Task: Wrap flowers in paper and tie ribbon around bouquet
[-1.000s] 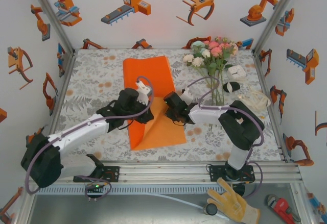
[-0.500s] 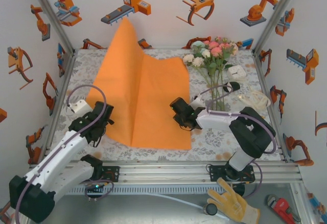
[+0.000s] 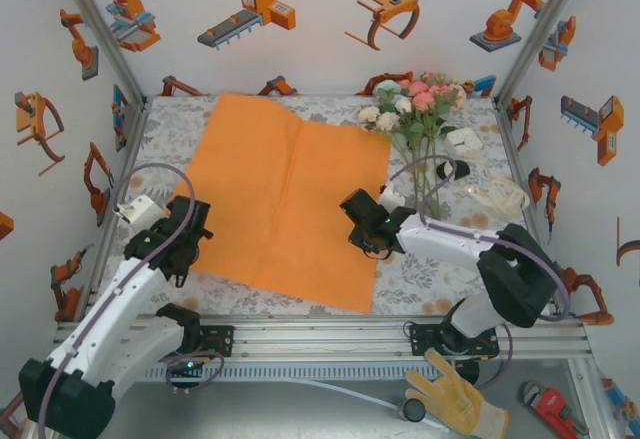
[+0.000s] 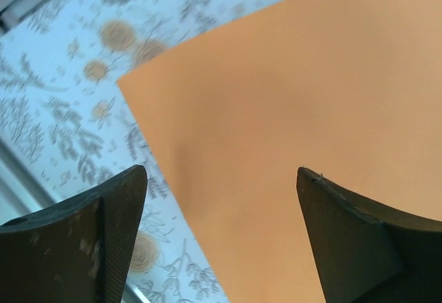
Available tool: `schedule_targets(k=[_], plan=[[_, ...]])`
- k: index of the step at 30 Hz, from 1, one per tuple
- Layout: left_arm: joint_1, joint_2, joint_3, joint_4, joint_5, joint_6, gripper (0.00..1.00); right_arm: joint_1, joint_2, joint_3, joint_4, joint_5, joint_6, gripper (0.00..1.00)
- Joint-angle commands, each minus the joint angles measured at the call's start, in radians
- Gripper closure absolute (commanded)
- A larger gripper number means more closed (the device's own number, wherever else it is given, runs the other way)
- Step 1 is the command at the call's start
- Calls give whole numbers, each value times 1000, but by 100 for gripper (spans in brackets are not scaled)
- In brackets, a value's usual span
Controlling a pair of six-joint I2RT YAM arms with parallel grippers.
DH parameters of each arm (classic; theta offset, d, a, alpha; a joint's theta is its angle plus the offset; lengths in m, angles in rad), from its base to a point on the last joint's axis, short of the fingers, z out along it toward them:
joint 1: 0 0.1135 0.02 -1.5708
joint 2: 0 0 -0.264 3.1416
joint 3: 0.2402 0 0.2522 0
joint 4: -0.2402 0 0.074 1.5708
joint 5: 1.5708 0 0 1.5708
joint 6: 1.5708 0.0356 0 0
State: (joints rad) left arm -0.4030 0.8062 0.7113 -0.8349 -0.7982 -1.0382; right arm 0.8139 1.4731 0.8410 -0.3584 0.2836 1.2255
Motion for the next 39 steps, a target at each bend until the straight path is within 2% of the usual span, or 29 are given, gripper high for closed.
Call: schedule_targets(k=[1, 2, 3, 4, 5, 6, 10, 14, 18, 20, 22, 27, 31, 35, 39], plan=[[6, -27, 76, 96, 147, 213, 26, -33, -48, 98, -25, -27, -204, 82], [5, -5, 97, 135, 253, 261, 33, -46, -42, 118, 5, -60, -286, 79], [4, 30, 113, 173, 359, 306, 35, -59, -31, 140, 30, -95, -358, 77], [3, 79, 136, 209, 490, 343, 35, -77, -8, 165, 58, -153, -455, 68], [-5, 140, 159, 240, 597, 370, 35, -99, 22, 196, 78, -232, -553, 65], [-18, 194, 173, 270, 643, 382, 35, -115, 50, 230, 78, -290, -620, 64], [-48, 408, 218, 378, 654, 381, 35, -187, 216, 363, 12, -389, -802, 64], [-33, 604, 265, 459, 645, 376, 35, -285, 369, 457, -22, -487, -821, 64], [26, 775, 297, 513, 665, 368, 35, -333, 434, 471, -28, -423, -833, 63], [59, 860, 319, 524, 686, 369, 35, -347, 450, 457, -29, -376, -815, 65], [91, 932, 347, 504, 687, 363, 35, -349, 449, 429, -28, -356, -763, 72], [155, 1054, 412, 489, 662, 362, 35, -341, 312, 172, 141, -339, -485, 72], [213, 1143, 492, 502, 720, 386, 35, -263, 219, 11, 234, -303, -275, 72], [227, 1173, 563, 486, 733, 433, 35, -178, 148, -35, 191, -225, -190, 72], [230, 1139, 553, 599, 889, 470, 31, -162, 80, -36, 162, -191, -189, 71]])
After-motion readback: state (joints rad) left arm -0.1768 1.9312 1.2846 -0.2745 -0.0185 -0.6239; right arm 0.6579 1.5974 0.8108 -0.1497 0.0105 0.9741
